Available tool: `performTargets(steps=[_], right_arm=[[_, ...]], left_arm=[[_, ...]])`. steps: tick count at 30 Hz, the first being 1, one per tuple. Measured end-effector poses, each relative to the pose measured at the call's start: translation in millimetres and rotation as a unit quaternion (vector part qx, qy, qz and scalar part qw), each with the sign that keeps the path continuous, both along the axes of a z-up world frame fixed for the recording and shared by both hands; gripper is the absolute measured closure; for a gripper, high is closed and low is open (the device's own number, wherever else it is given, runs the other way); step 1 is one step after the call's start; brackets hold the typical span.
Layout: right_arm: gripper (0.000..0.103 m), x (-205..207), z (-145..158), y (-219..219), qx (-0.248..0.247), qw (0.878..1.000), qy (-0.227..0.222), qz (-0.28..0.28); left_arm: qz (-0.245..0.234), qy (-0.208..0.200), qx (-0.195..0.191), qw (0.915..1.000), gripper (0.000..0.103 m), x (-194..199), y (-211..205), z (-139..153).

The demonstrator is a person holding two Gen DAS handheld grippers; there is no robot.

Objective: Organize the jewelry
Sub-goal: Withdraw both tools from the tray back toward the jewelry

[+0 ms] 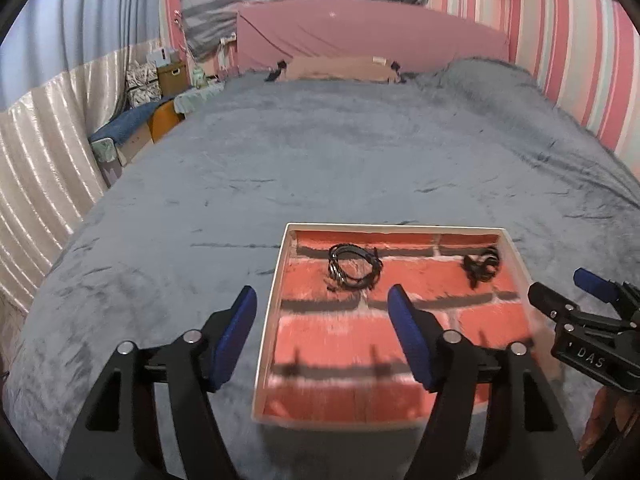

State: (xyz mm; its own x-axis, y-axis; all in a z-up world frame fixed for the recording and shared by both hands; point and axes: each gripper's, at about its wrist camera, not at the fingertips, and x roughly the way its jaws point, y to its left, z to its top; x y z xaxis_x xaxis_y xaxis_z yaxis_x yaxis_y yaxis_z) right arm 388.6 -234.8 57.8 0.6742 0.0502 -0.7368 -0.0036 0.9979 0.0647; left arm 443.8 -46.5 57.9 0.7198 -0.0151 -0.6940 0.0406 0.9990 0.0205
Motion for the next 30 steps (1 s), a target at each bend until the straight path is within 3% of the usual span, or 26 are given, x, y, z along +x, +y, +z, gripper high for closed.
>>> performTargets(steps=[4, 6, 10, 12, 15, 23, 30], right_arm=[[0.020, -52, 17, 1, -0.010, 1.000, -0.027, 0.005], [0.018, -78, 25, 3, -0.015, 0.999, -0.042, 0.008], [0.013, -145, 41, 6, -0.018, 0.997, -0.076, 0.012], [0.011, -174, 43, 9, -0.026, 0.996, -0.090, 0.014], [0.009, -213, 38, 11, -0.033, 0.994, -0.100, 0.020], [0.006, -286, 4, 4, -0.052, 0.994, -0.096, -0.006], [0.005, -326, -31, -14, -0.043, 0.995, -0.086, -0.041]], left_arm=[[-0.001, -0.018, -0.016, 0.9997, 0.030, -52, 8, 23], [0.003, -0.029, -0.019, 0.9994, 0.020, -79, 11, 33], [0.010, -0.060, -0.024, 0.9979, 0.020, -137, 24, 48], [0.013, -0.071, -0.027, 0.9970, 0.010, -164, 31, 53], [0.014, -0.090, -0.024, 0.9955, 0.009, -205, 42, 55], [0.019, -0.097, -0.003, 0.9951, 0.009, -279, 63, 31], [0.040, -0.064, -0.013, 0.9971, 0.009, -304, 89, -9]])
